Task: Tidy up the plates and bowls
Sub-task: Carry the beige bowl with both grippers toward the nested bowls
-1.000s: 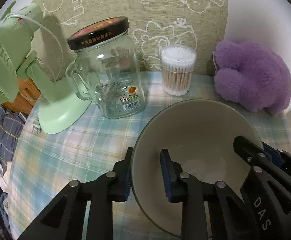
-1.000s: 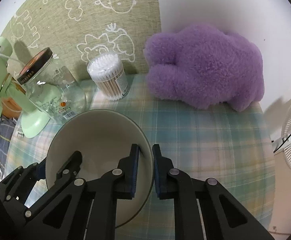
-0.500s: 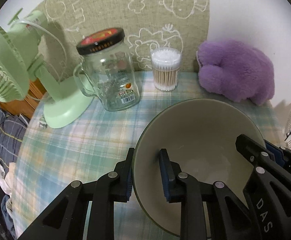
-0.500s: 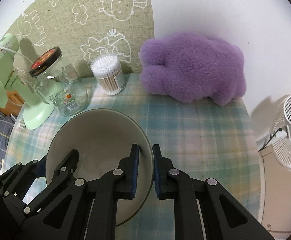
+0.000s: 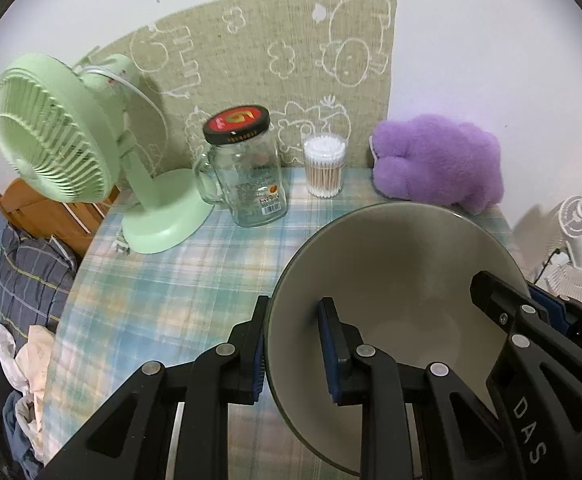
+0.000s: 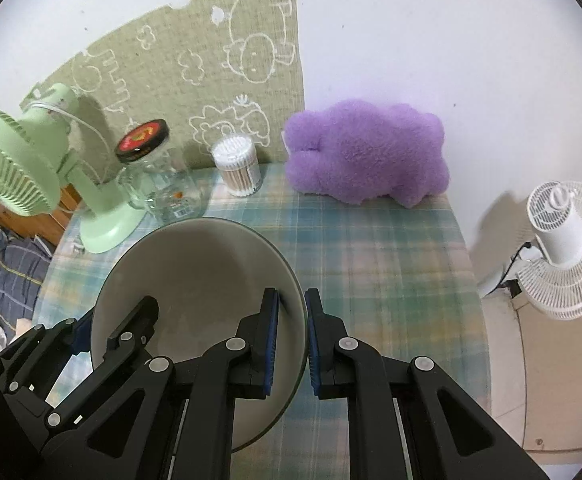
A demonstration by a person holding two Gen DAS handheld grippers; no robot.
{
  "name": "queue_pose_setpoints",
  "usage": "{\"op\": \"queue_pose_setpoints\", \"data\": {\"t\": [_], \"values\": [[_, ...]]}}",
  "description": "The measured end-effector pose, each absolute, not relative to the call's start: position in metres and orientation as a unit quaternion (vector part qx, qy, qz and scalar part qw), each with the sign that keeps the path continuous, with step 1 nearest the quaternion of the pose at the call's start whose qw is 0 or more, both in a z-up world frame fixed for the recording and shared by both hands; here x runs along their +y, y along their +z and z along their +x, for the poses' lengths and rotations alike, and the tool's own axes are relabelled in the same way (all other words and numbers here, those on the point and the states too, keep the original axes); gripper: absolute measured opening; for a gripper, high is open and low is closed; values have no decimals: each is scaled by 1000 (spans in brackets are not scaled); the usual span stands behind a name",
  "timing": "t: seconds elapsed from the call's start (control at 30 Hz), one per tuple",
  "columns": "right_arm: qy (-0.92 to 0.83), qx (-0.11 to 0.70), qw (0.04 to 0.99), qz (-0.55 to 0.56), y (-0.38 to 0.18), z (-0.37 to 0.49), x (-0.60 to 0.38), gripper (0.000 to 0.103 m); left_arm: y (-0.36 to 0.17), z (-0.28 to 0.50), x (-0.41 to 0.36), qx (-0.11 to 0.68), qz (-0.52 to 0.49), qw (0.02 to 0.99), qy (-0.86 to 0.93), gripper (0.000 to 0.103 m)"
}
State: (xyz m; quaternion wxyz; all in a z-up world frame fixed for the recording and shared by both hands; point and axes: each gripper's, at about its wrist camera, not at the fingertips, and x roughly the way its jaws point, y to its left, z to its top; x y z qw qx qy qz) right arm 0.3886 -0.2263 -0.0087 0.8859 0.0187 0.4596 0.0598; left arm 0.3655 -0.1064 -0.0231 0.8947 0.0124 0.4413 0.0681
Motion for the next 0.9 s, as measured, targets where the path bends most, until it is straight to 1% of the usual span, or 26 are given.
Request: {"op": "queue_pose_setpoints", "data": {"t": [0.5,0.67,0.9], "values": [[35,426,904,19,47,300,-209,16,24,280,-93,409,21,912,39,21],[25,423,905,21,55,267,-195,16,28,251,-80,407,21,913,28,21],[14,426,904,25,52,221,-178,16,22,210,-59,410,23,912,12,21]]}}
